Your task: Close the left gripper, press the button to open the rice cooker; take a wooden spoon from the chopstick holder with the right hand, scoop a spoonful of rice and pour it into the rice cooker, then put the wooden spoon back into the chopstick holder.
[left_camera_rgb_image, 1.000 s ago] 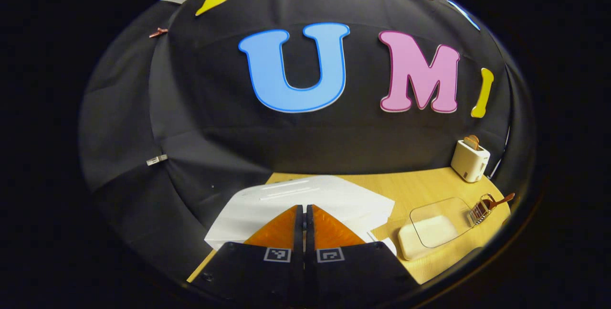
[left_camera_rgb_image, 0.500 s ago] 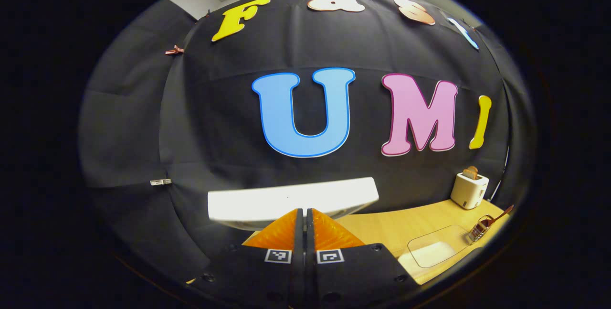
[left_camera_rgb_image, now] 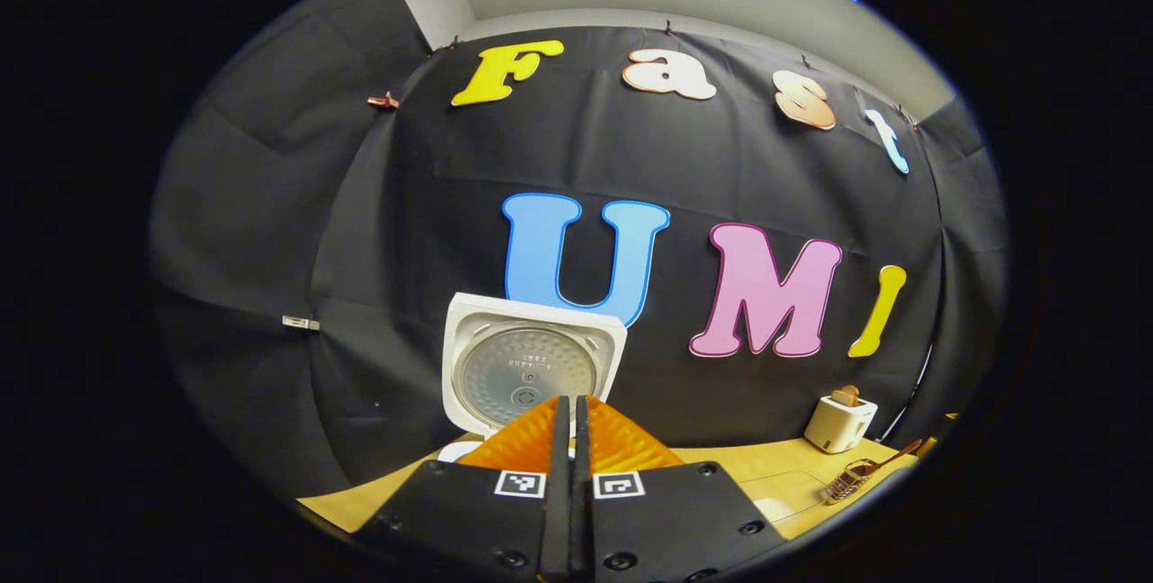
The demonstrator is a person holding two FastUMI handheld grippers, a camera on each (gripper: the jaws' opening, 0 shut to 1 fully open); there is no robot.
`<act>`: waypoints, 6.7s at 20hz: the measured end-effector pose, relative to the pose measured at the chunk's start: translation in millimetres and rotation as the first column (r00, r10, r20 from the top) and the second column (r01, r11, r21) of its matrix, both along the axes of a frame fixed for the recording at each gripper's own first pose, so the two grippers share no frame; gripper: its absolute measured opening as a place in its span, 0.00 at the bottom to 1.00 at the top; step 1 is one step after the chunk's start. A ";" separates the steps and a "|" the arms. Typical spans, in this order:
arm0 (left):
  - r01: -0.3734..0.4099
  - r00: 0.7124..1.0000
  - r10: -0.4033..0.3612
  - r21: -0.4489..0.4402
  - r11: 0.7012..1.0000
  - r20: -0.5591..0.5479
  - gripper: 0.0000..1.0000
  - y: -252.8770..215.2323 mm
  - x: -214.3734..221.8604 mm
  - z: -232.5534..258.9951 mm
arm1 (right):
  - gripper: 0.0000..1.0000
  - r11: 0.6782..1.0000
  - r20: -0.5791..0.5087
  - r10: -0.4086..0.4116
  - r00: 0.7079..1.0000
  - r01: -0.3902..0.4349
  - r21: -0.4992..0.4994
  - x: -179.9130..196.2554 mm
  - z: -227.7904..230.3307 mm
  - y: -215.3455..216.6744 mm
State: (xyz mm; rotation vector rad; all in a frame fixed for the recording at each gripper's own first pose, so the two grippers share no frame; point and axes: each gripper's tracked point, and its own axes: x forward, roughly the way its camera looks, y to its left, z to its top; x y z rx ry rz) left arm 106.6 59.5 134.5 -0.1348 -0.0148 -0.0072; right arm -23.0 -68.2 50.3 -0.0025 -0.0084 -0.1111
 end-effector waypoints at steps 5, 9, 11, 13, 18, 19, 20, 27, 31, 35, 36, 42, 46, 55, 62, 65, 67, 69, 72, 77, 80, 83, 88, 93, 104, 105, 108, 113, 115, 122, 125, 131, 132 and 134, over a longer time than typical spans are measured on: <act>0.034 0.999 -0.034 0.025 0.999 0.003 0.42 -17.8 -29.6 -17.9 | 0.97 0.994 -0.005 -0.101 0.995 0.101 0.032 -10.4 -0.6 -41.6; 0.067 0.998 -0.066 0.029 0.997 -0.014 0.69 -44.1 -48.3 -39.2 | 0.97 0.975 -0.046 -0.211 0.976 0.214 0.067 -26.4 -23.7 -75.2; 0.083 0.996 -0.082 0.036 0.996 -0.024 0.81 -56.7 -56.5 -50.2 | 0.98 0.959 -0.066 -0.266 0.962 0.271 0.086 -34.1 -39.8 -86.9; 0.090 0.996 -0.089 0.062 0.994 -0.019 0.88 -67.7 -64.6 -58.0 | 0.98 0.941 -0.091 -0.308 0.947 0.318 0.114 -39.5 -58.7 -95.2; 0.123 0.992 -0.124 0.065 0.990 0.012 0.87 -99.8 -84.8 -68.9 | 0.98 0.900 -0.148 -0.349 0.925 0.375 0.222 -28.1 -102.4 -111.6; 0.129 0.992 -0.130 0.063 0.990 0.006 0.92 -103.5 -88.7 -72.4 | 0.98 0.892 -0.159 -0.354 0.921 0.384 0.237 -23.1 -110.8 -115.7; 0.132 0.991 -0.132 0.061 0.989 -0.001 0.92 -105.3 -91.0 -77.5 | 0.98 0.885 -0.170 -0.358 0.918 0.392 0.251 -16.7 -118.8 -119.7; 0.117 0.990 -0.111 0.066 0.991 -0.084 0.92 -104.2 -91.9 -117.9 | 0.98 0.858 -0.207 -0.361 0.909 0.411 0.310 23.2 -152.4 -135.2; 0.115 0.988 -0.109 0.053 0.992 -0.105 0.92 -104.1 -91.7 -129.7 | 0.97 0.857 -0.221 -0.348 0.911 0.405 0.319 44.5 -157.4 -140.8; 0.107 0.989 -0.102 0.041 0.993 -0.110 0.92 -99.6 -92.3 -132.5 | 0.94 0.848 -0.224 -0.319 0.921 0.383 0.366 67.1 -161.1 -143.2; 0.106 0.989 -0.101 0.043 0.993 -0.109 0.92 -98.5 -92.1 -133.7 | 0.93 0.843 -0.228 -0.309 0.923 0.377 0.383 70.7 -161.3 -142.0; 0.105 0.989 -0.100 0.036 0.994 -0.109 0.92 -93.6 -93.7 -134.6 | 0.30 0.853 -0.257 -0.281 0.925 0.364 0.375 90.6 -170.1 -149.5; 0.115 0.987 -0.112 0.015 0.993 -0.115 0.92 -95.9 -93.4 -138.6 | 0.26 0.877 -0.249 -0.251 0.936 0.328 0.350 92.9 -161.1 -142.9; 0.144 0.981 -0.144 -0.013 0.990 -0.129 0.92 -103.4 -91.8 -150.8 | 0.22 0.904 -0.233 -0.204 0.951 0.274 0.329 101.7 -137.9 -136.8; 0.139 0.982 -0.139 -0.011 0.990 -0.128 0.92 -103.7 -90.5 -153.9 | 0.22 0.929 -0.208 -0.159 0.965 0.218 0.299 113.6 -109.6 -135.2; 0.140 0.982 -0.140 -0.012 0.990 -0.127 0.92 -104.4 -90.7 -153.9 | 0.22 0.941 -0.183 -0.138 0.973 0.187 0.282 119.5 -90.6 -133.5; 0.140 0.981 -0.141 -0.016 0.990 -0.129 0.92 -105.1 -90.6 -155.4 | 0.22 0.945 -0.176 -0.123 0.977 0.169 0.278 125.9 -79.9 -131.2; 0.142 0.981 -0.144 -0.023 0.990 -0.132 0.92 -104.6 -91.5 -157.5 | 0.22 0.953 -0.165 -0.115 0.980 0.156 0.260 131.8 -70.2 -129.9; 0.139 0.981 -0.141 -0.025 0.990 -0.133 0.92 -104.3 -91.5 -160.8 | 0.24 0.956 -0.166 -0.104 0.981 0.144 0.255 140.2 -64.3 -128.1; 0.139 0.981 -0.142 -0.027 0.990 -0.135 0.93 -102.6 -91.5 -164.0 | 0.24 0.954 -0.152 -0.075 0.985 0.116 0.278 154.4 -51.6 -121.5; 0.138 0.981 -0.141 -0.031 0.990 -0.135 0.92 -101.1 -91.7 -165.2 | 0.24 0.954 -0.147 -0.069 0.987 0.109 0.281 160.0 -44.1 -119.6; 0.137 0.981 -0.140 -0.031 0.990 -0.137 0.92 -100.7 -91.2 -167.0 | 0.24 0.945 -0.144 -0.028 0.989 0.073 0.318 168.2 -38.2 -104.3; 0.130 0.981 -0.134 -0.035 0.991 -0.143 0.92 -97.0 -93.3 -170.6 | 0.24 0.931 -0.107 0.058 0.993 -0.015 0.366 194.3 -29.0 -56.3; 0.115 0.982 -0.119 -0.035 0.993 -0.147 0.92 -88.1 -92.5 -176.1 | 0.24 0.905 -0.102 0.163 0.981 -0.107 0.412 226.7 -37.2 7.3; 0.109 0.982 -0.115 -0.045 0.993 -0.149 0.92 -76.2 -97.3 -187.1 | 0.24 0.987 -0.315 0.127 0.940 -0.088 0.135 254.5 -128.9 68.3; 0.112 0.981 -0.118 -0.051 0.992 -0.151 0.92 -76.0 -97.9 -187.4 | 0.24 0.991 -0.331 0.116 0.936 -0.085 0.107 254.3 -133.9 70.1; 0.118 0.980 -0.126 -0.060 0.991 -0.152 0.92 -74.0 -99.4 -190.6 | 0.25 0.997 -0.401 0.082 0.913 -0.071 0.041 253.1 -155.3 74.2; 0.124 0.980 -0.134 -0.076 0.989 -0.145 0.93 -66.0 -102.7 -193.3 | 0.25 0.997 -0.422 0.063 0.905 -0.042 0.058 252.8 -161.3 92.5; 0.124 0.980 -0.136 -0.085 0.989 -0.148 0.92 -62.8 -102.8 -195.7 | 0.25 0.994 -0.417 0.072 0.906 -0.028 0.110 253.0 -165.0 103.4; 0.114 0.982 -0.128 -0.103 0.988 -0.142 0.93 -48.5 -107.9 -198.7 | 0.25 0.905 -0.377 0.041 0.925 0.126 0.407 256.3 -171.0 101.9; 0.113 0.982 -0.128 -0.110 0.987 -0.141 0.92 -46.6 -108.5 -198.1 | 0.25 0.785 -0.374 0.039 0.927 0.203 0.585 253.0 -175.9 90.5; 0.117 0.982 -0.130 -0.100 0.988 -0.137 0.92 -50.2 -110.1 -193.9 | 0.25 0.478 -0.371 0.034 0.928 0.311 0.821 241.6 -198.0 58.8; 0.117 0.982 -0.130 -0.097 0.988 -0.137 0.92 -51.2 -110.6 -193.5 | 0.24 0.481 -0.366 0.031 0.930 0.307 0.821 240.6 -194.7 57.9; 0.118 0.983 -0.130 -0.093 0.989 -0.134 0.92 -52.3 -111.9 -191.1 | 0.24 0.499 -0.346 0.032 0.938 0.285 0.819 243.6 -183.6 57.2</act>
